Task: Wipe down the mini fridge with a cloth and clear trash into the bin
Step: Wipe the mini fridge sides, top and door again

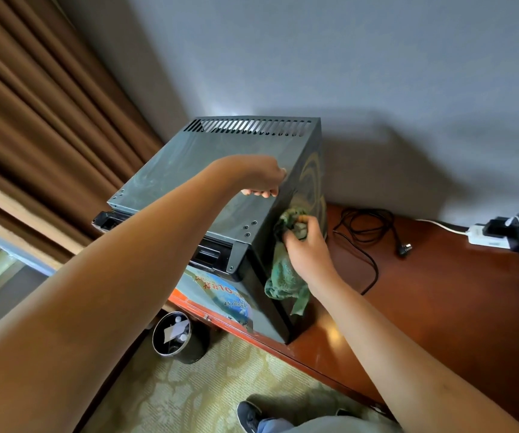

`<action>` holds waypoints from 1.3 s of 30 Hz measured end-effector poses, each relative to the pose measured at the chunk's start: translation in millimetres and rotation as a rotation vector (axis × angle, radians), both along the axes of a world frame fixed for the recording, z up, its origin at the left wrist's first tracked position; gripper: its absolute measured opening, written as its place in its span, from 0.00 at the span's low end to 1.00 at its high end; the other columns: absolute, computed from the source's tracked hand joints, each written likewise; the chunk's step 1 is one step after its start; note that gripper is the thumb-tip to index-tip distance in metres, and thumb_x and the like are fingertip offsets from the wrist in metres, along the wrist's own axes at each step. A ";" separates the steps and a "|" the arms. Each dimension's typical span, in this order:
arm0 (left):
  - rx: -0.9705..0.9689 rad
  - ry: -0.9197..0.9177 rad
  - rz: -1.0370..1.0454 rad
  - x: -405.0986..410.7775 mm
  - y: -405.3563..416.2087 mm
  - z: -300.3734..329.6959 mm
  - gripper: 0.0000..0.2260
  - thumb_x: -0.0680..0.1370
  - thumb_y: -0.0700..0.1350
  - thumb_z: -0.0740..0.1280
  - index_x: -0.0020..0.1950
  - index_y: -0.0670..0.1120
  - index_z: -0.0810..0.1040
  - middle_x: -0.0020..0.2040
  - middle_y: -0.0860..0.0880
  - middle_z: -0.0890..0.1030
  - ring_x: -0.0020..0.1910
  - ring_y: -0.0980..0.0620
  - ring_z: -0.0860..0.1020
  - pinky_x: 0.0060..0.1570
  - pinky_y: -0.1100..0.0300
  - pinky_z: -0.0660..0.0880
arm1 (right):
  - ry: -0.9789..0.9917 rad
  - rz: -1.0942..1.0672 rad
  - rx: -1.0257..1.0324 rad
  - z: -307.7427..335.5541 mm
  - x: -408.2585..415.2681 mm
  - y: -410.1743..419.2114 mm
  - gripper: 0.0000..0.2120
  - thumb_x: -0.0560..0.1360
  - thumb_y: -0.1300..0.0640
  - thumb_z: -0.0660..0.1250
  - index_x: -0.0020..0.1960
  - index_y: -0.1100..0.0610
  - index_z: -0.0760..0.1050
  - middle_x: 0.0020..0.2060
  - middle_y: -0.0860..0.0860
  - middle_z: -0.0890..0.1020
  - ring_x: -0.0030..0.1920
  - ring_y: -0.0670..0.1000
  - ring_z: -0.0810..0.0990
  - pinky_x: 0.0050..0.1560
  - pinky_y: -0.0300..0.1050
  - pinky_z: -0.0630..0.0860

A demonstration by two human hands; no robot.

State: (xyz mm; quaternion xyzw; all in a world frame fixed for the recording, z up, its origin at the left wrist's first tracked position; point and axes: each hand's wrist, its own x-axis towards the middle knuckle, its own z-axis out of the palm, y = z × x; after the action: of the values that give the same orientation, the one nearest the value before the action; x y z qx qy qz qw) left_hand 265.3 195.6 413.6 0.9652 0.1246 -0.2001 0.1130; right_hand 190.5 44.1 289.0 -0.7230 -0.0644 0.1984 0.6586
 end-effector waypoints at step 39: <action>0.005 0.005 0.010 5.9 3.7 -8.7 0.28 0.85 0.57 0.48 0.40 0.42 0.78 0.33 0.47 0.78 0.32 0.49 0.72 0.33 0.59 0.69 | -0.095 -0.067 -0.047 20.6 50.5 11.4 0.13 0.75 0.44 0.65 0.59 0.43 0.71 0.48 0.45 0.81 0.49 0.49 0.81 0.52 0.54 0.78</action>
State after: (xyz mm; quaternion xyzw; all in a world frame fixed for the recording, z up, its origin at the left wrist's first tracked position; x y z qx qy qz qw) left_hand 271.2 199.3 404.9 0.9644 0.1301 -0.2015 0.1112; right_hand 241.0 55.5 309.6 -0.7487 -0.0667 0.1434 0.6437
